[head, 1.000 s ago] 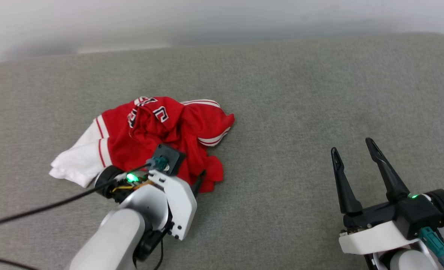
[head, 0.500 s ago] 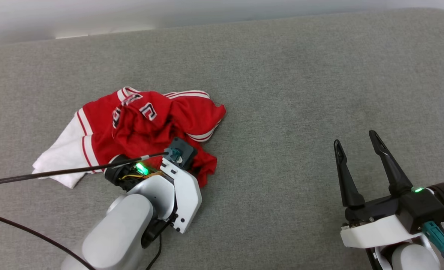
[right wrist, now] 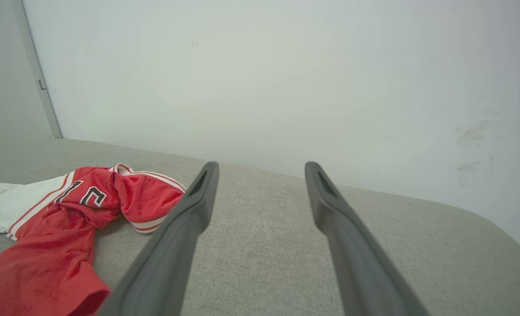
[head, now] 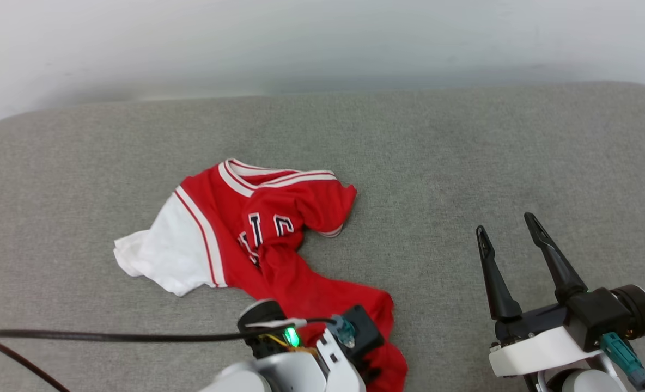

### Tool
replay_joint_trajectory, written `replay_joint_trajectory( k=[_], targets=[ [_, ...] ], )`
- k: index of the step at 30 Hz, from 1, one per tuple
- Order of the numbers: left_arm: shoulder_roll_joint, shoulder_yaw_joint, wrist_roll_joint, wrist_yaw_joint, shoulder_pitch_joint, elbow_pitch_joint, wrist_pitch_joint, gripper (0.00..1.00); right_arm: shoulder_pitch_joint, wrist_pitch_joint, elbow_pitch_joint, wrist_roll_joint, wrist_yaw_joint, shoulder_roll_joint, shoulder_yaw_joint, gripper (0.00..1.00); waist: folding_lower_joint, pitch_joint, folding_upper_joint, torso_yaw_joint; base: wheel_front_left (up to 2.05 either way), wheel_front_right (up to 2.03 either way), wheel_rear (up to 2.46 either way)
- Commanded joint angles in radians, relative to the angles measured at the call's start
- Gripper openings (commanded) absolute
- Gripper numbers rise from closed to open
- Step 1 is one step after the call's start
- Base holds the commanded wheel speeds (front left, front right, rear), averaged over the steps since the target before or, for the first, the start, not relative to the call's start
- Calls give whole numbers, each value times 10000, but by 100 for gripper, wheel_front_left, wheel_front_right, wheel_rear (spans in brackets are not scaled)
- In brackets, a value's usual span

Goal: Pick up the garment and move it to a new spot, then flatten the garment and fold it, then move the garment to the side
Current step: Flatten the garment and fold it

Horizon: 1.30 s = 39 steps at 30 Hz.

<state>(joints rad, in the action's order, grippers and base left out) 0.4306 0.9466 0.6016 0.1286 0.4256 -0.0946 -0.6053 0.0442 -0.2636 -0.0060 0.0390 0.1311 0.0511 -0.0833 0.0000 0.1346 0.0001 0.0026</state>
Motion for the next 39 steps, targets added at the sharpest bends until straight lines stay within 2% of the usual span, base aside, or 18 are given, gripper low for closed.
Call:
replay_joint_trajectory(
  k=[1, 4, 9, 10, 11, 14, 17, 26, 32, 39],
  targets=[
    [55, 147, 109, 12, -116, -233, -122, 0, -57, -16, 18, -55, -7, -18, -12, 100, 0, -177, -1, 108, 0, 0, 0],
    [160, 416, 202, 13, -204, -409, -242, 0, -90, -16, -1, -84, -7, -18, -16, 100, 0, -197, -1, 127, 0, 0, 0],
    [59, 745, -7, 14, -416, 395, 128, 0, -111, -16, 9, -133, -7, -18, -32, 100, 0, -117, -1, 122, 0, 0, 0],
    [28, 820, -53, 15, -421, 544, 230, 42, -106, -16, 20, -131, -7, -18, -46, 100, 0, -102, -1, 108, 0, 0, 0],
    [21, 866, -151, 15, -420, 704, 375, 100, -94, -16, 32, -129, -7, -18, -62, 100, 0, -87, -1, 92, 0, 0, 0],
    [-46, 951, -222, 15, -600, 1145, 842, 100, -72, -16, 71, -125, -7, -18, -15, 100, 0, -93, -1, 74, 0, 0, 0],
    [-200, 527, -65, -177, -629, 1237, 1571, 100, -155, -16, 115, -84, -7, -18, 73, 100, 0, -211, -1, 112, 0, 0, 0],
    [16, -1014, -325, -1423, -130, 846, 3087, 100, -196, -16, 172, -16, -7, -18, 56, 100, 0, -539, -1, 136, 0, 0, 0],
    [29, -1383, -805, -1914, 916, 1151, 2722, 100, -92, -16, 85, 33, -7, -18, -15, 100, 0, -131, -1, -72, 0, 0, 0],
    [-363, -1197, -991, -1534, 2659, 2434, 1513, 100, 227, -16, -65, 145, -7, -18, 60, 100, 0, 693, -1, -404, 0, 0, 0]
  ],
)
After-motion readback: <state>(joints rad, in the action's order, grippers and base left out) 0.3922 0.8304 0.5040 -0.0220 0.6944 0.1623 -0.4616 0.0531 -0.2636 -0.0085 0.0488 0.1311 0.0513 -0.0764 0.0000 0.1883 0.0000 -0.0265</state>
